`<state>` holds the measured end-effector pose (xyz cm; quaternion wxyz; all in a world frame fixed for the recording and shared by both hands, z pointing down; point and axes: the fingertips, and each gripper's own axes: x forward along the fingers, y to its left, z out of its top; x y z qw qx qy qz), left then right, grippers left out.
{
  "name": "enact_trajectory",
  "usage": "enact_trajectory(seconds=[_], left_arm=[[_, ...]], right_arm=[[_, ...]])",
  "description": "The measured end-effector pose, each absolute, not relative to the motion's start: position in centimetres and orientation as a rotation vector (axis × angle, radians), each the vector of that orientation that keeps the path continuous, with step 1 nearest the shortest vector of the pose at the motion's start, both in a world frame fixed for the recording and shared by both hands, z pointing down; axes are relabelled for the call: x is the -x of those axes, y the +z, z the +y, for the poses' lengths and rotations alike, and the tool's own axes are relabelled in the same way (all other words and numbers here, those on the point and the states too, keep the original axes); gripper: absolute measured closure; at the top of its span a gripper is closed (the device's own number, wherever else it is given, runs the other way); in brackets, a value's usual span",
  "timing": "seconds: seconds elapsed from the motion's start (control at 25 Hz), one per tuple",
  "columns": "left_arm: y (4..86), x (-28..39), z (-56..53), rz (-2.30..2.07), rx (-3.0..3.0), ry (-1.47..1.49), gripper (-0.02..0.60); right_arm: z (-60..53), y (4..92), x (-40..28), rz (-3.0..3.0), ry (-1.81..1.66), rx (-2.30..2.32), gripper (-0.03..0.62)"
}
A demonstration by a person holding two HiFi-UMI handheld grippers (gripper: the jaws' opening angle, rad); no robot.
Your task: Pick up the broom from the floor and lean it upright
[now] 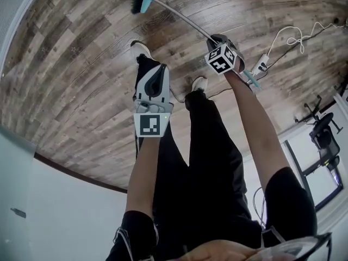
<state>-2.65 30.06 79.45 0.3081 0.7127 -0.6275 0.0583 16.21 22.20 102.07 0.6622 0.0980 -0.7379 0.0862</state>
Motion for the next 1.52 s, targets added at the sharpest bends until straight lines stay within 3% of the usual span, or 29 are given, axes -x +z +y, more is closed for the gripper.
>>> enact_trajectory(seconds=[0.48, 0.76, 1.08, 1.32, 1.52], left_arm=[[74.7, 1.6, 26.8, -1.613, -2.028, 0.178, 0.561], [70.0, -0.1, 25.2, -1.614, -2.197, 0.218, 0.561], [61.3, -7.3, 20.8, -1.402, -2.443, 0.047, 0.557], [56.8, -9.6, 19.4, -1.244, -2.621, 0.130, 0.438], [54.4, -10.3, 18.8, -1.177, -2.781, 0.274, 0.425]], right_arm=[[14.9, 89.7, -24.5, -1.365, -0.572, 0.068, 0.513], [13.7, 77.3, -25.5, -1.349, -0.719, 0.069, 0.513], [13.8, 64.9, -22.5, -1.445, -0.708, 0.042, 0.513], [14.2, 56.5, -20.1, -1.465, -0.754, 0.119, 0.513], [14.8, 50.9, -18.3, -1.471, -0.810, 0.155, 0.513]])
